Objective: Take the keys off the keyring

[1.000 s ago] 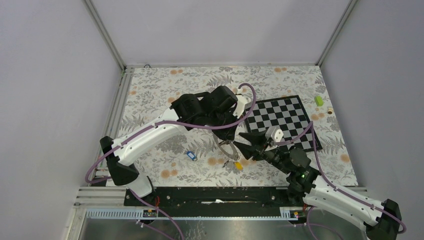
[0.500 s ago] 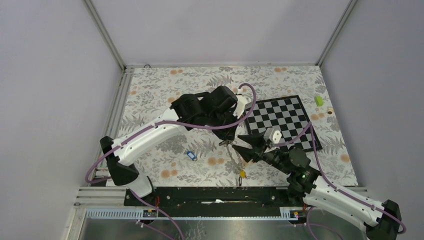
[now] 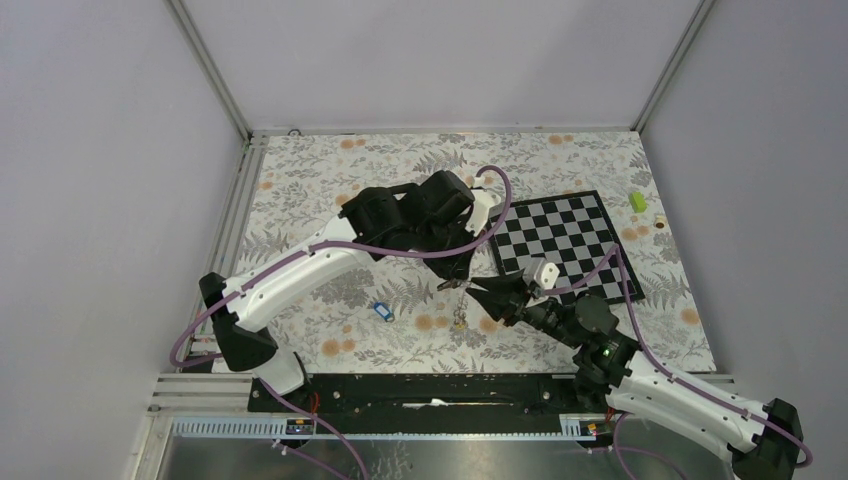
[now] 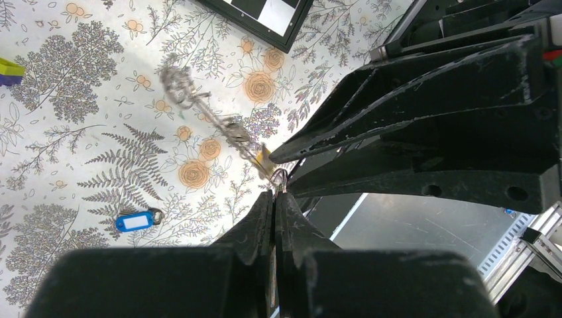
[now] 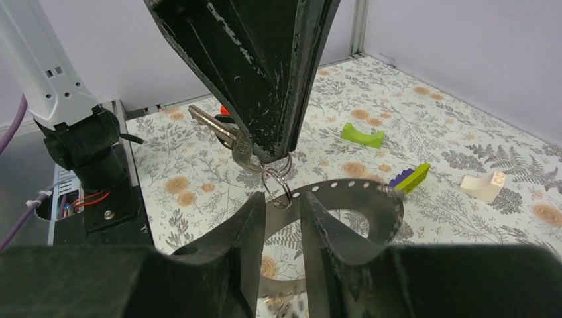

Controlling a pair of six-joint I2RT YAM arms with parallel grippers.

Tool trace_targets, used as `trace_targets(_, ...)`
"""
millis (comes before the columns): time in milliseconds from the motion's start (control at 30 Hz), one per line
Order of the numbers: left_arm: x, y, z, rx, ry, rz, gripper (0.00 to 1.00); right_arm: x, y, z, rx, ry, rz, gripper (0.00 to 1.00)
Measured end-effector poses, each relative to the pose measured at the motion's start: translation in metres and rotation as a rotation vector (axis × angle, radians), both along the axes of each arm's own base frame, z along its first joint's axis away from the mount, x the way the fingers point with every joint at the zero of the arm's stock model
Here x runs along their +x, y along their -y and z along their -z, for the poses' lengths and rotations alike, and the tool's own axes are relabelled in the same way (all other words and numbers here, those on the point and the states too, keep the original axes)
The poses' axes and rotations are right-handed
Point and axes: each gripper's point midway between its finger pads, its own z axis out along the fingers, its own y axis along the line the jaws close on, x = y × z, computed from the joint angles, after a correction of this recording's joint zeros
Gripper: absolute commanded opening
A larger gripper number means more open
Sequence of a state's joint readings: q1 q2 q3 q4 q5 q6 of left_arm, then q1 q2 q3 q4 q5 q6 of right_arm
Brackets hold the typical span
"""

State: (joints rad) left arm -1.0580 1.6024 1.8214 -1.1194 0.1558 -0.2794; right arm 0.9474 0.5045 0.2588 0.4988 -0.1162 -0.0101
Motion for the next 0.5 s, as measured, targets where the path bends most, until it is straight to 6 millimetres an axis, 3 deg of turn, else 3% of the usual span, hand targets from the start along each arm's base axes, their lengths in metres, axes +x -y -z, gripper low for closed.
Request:
trace_targets(267, -0.0010, -0.0006, -0.0023, -0.007, 0.000, 0.002, 0.00, 0.0015, -0.0046, 0.0106, -0.034, -0.017, -0.009, 0.26)
trace_targets(500, -0.0012, -0.0006, -0.0023, -0.007, 0.000, 0.002, 0.00, 0.0016, -0.0049, 0.0100, -0.033, -0.014, -0.009, 0.28)
